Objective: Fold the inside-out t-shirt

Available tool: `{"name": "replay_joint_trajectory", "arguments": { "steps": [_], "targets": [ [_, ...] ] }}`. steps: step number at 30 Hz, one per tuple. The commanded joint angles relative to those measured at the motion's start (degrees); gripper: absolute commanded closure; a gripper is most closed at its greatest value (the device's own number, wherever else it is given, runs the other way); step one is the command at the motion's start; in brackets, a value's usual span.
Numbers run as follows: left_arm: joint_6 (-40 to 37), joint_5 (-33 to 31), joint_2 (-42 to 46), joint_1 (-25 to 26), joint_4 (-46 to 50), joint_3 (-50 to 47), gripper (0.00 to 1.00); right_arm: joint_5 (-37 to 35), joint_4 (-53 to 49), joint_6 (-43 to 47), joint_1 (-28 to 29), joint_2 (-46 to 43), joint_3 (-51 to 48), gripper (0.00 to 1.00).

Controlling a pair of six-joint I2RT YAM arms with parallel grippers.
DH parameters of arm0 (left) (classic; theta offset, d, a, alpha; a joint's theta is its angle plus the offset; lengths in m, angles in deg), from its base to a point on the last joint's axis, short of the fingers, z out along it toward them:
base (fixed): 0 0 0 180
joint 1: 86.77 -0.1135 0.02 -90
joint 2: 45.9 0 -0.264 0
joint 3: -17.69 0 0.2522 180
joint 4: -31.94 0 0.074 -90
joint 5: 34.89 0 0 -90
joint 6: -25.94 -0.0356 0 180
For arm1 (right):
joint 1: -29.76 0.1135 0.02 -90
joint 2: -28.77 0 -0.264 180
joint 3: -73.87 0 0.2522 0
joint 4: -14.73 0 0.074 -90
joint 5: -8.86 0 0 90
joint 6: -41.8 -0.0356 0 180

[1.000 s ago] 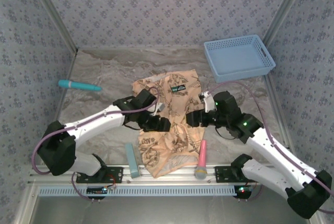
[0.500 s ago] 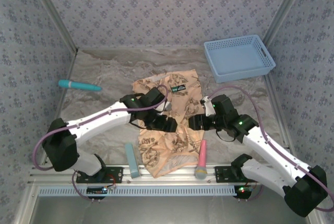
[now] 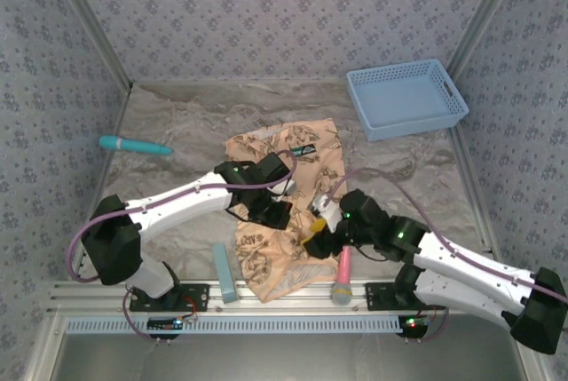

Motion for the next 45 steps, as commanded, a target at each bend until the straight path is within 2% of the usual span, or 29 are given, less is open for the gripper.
{"name": "replay_joint_trajectory", "arguments": {
  "steps": [1,5,6,7,9,14,20,23,27,31,33,36,39,45],
  "targets": [
    [-8.29,4.79,4.33,-1.16,-2.53,-1.61,1.00,-1.34,8.47,8.18,3.04,2.09,-1.48,0.47],
    [-13.05,7.94,6.50,-2.75,-5.66,-4.90,1.00,-2.11,11.52,8.55,2.93,7.73,-1.46,0.62],
    [-14.08,9.34,6.65,-3.26,-7.43,-5.46,1.00,-3.28,12.75,7.58,2.70,9.08,-1.64,0.70],
    [-14.93,10.40,6.92,-3.55,-8.23,-5.96,1.00,-3.50,13.73,6.86,2.40,10.30,-1.85,0.74],
    [-17.78,12.57,7.84,-3.57,-10.39,-7.75,1.00,-9.04,15.86,4.30,2.10,12.80,-2.33,0.80],
    [-25.44,13.96,12.92,-3.61,-16.39,-12.80,1.00,-22.78,16.09,-2.94,-1.14,16.14,-2.77,0.86],
    [-33.95,16.46,18.51,-4.17,-21.27,-15.96,1.00,-22.48,15.22,-5.54,-6.34,17.66,-2.35,0.91],
    [-36.45,17.62,18.00,-4.82,-21.55,-15.59,1.00,-16.94,15.81,-2.10,-6.34,16.54,-1.81,0.89],
    [-38.24,18.40,16.79,-6.85,-21.57,-15.48,1.00,-10.68,16.72,4.08,-5.64,7.40,-4.93,0.81],
    [-38.03,20.35,16.76,-9.27,-22.15,-15.39,1.00,-11.79,11.22,10.64,-5.38,-1.88,-5.44,0.73],
    [-38.50,21.30,16.89,-9.48,-22.56,-15.48,1.00,-11.98,9.00,16.35,-4.24,-4.53,-5.17,0.64],
    [-39.32,21.43,17.11,-9.46,-21.92,-15.27,0.99,-11.55,12.32,21.82,-0.91,-5.22,-6.12,0.57],
    [-39.86,21.88,17.62,-9.48,-20.84,-15.26,0.99,-14.24,14.25,27.58,3.50,-2.80,-5.61,0.50],
    [-41.10,23.54,18.61,-9.38,-18.87,-15.69,0.98,-10.80,14.55,38.55,4.26,1.14,-3.64,0.43]
  ]
}}
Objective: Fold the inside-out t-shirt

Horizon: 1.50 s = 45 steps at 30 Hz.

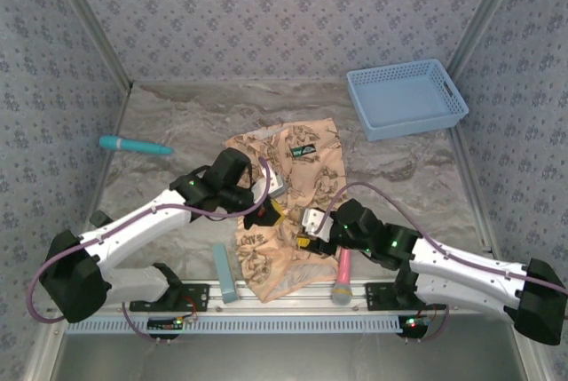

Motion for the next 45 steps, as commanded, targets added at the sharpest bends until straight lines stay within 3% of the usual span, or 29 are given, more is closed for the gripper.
{"name": "replay_joint_trajectory", "arguments": {
  "steps": [1,8,15,21,25,28,30,32,34,40,45],
  "targets": [
    [-2.55,2.92,1.52,0.02,2.16,0.01,0.98,1.99,0.72,10.28,0.52,0.64,1.96,0.43],
    [-2.51,2.83,1.24,-0.14,2.08,1.04,0.97,9.82,-2.69,22.77,4.52,3.55,2.40,0.45],
    [-1.84,3.99,-2.50,-1.58,4.40,3.87,0.97,9.74,-4.87,24.65,7.44,9.03,3.73,0.56],
    [0.10,5.48,-3.70,-2.93,5.12,4.04,0.98,1.61,0.92,21.66,8.53,10.80,2.82,0.53],
    [1.37,4.54,-2.66,-3.34,4.31,3.26,0.98,5.71,4.25,20.30,5.49,8.38,0.53,0.52],
    [1.82,5.39,-3.12,-3.77,4.75,3.79,0.98,5.40,4.20,23.70,6.35,10.90,0.65,0.54],
    [1.94,5.43,-3.74,-3.98,5.31,4.39,0.98,4.32,4.97,24.98,7.26,13.70,1.63,0.65],
    [1.98,5.48,-4.19,-4.11,6.04,4.79,0.98,3.38,2.76,25.99,7.94,16.00,3.79,0.78],
    [1.99,5.14,-4.27,-4.40,6.29,4.81,0.98,2.88,-1.86,27.38,8.66,17.49,6.40,0.83],
    [8.16,-0.34,-5.48,-9.56,4.09,4.02,1.00,12.37,-21.89,31.16,10.26,16.87,15.28,0.83],
    [11.32,-1.22,-7.06,-10.47,0.31,3.47,1.00,18.22,-20.85,30.60,15.87,19.81,19.11,0.82]
  ]
}}
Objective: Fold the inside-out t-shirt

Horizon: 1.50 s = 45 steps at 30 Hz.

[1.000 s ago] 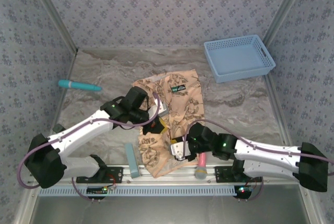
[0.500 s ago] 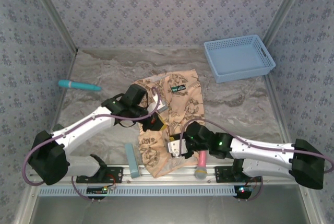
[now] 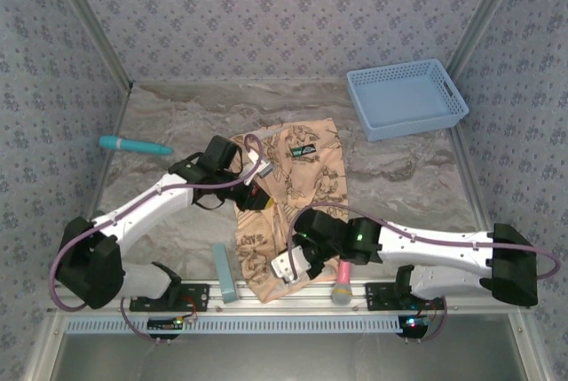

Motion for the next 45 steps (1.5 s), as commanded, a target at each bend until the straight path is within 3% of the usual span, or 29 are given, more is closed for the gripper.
{"name": "replay_joint_trajectory", "arguments": {
  "steps": [1,3,6,9,16,18,21,26,28,30,32,34,36,37,40,45],
  "targets": [
    [3.34,-0.86,-0.28,-0.17,-4.74,0.65,1.00,8.98,-4.03,1.07,3.09,2.58,2.69,0.81],
    [3.92,0.04,0.01,-0.17,-5.90,0.09,1.00,10.80,-1.31,0.10,3.51,3.13,2.77,0.76],
    [3.13,0.12,1.09,-0.22,-4.51,-0.58,1.00,9.46,0.59,-0.56,2.69,1.32,1.99,0.57],
    [1.88,-1.67,2.94,-0.22,-2.08,-1.69,0.99,8.95,-0.33,-0.81,0.07,-2.90,1.07,0.50],
    [0.52,-4.87,3.18,-0.31,0.40,-2.98,0.95,16.50,6.59,-5.66,-12.12,-15.25,-5.09,0.48],
    [-0.14,-6.14,2.44,-0.31,0.38,-3.25,0.94,15.43,9.36,-8.24,-15.15,-17.28,-6.86,0.48],
    [-0.66,-9.78,0.81,-1.23,0.92,-3.30,0.91,8.38,11.60,-16.23,-19.90,-17.50,-8.05,0.48],
    [0.44,-12.02,1.11,-4.26,0.97,-3.87,0.67,-0.36,8.75,-35.31,-28.31,-15.94,-7.36,0.45],
    [3.40,-14.39,1.59,-4.41,1.71,-2.33,0.50,-8.23,6.29,-48.79,-32.07,-15.05,-6.78,0.40],
    [6.50,-15.37,1.31,-4.13,1.98,-0.56,0.43,-13.65,0.72,-60.05,-36.57,-12.95,-5.01,0.38],
    [7.15,-14.22,0.85,-2.15,1.33,0.80,0.40,-11.58,-3.87,-67.59,-42.18,-9.35,-3.15,0.39],
    [4.58,-16.45,-0.26,3.40,-0.54,1.70,0.36,-8.44,-8.11,-74.44,-47.33,-4.58,-1.87,0.39],
    [4.80,-21.52,-2.95,6.30,-1.93,2.97,0.27,-4.32,-8.99,-76.44,-50.72,-0.60,-1.87,0.39],
    [7.52,-25.30,-5.63,5.34,-1.62,4.73,0.27,-2.94,-8.30,-76.69,-51.78,1.12,-2.08,0.39],
    [16.13,-27.12,-15.12,-2.86,0.58,12.39,0.30,-2.24,-5.52,-75.82,-51.63,6.33,-1.44,0.42],
    [17.13,-33.23,-31.15,-8.58,1.39,24.52,0.33,-6.33,-0.96,-75.38,-48.87,14.54,1.13,0.48]
  ]
}}
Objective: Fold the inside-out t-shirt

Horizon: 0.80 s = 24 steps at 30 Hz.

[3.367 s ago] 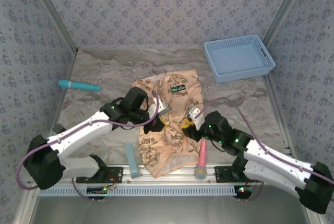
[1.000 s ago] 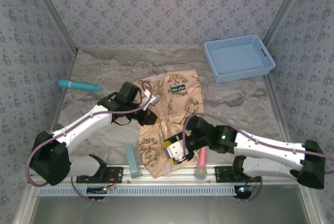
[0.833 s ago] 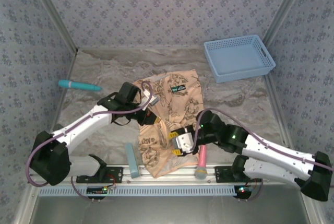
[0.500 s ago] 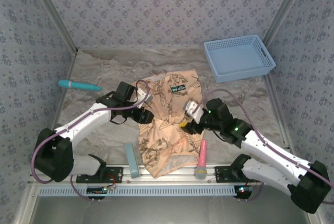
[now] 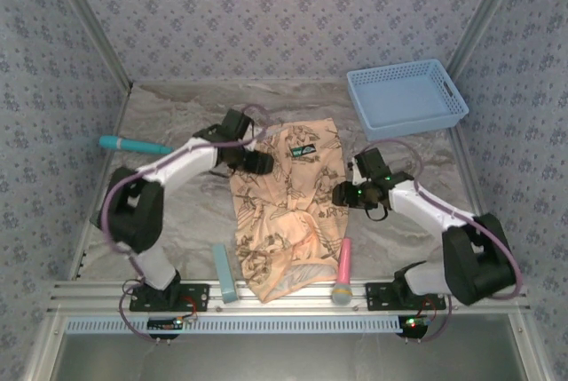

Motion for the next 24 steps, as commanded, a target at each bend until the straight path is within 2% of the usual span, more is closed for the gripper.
{"name": "replay_joint_trajectory", "arguments": {
  "steps": [1,4,6,10,16,20,24],
  "targets": [
    [2.92,-5.23,-7.84,-2.04,1.81,6.68,0.33,-2.44,2.89,-2.08,1.74,3.77,3.63,0.50],
    [2.99,-7.61,-15.52,-3.09,3.32,13.67,0.35,-7.04,3.51,-2.43,2.69,8.02,6.85,0.56],
    [2.49,-11.56,-20.02,-3.56,5.75,18.19,0.37,-9.26,4.36,-2.59,3.29,10.34,7.89,0.58],
    [2.31,-14.37,-27.45,-5.73,10.15,27.39,0.37,-10.64,6.72,-1.15,4.04,14.72,10.43,0.60],
    [5.58,-12.77,-35.39,-12.61,11.80,38.16,0.37,-8.82,9.31,2.45,4.15,21.90,17.59,0.60],
    [3.85,-12.11,-41.06,-15.86,15.25,51.38,0.37,-6.46,7.58,3.80,4.47,21.66,22.60,0.52],
    [2.88,-9.99,-45.70,-17.68,20.01,63.71,0.36,-6.93,0.94,2.96,4.68,17.41,25.05,0.45]
  ]
}}
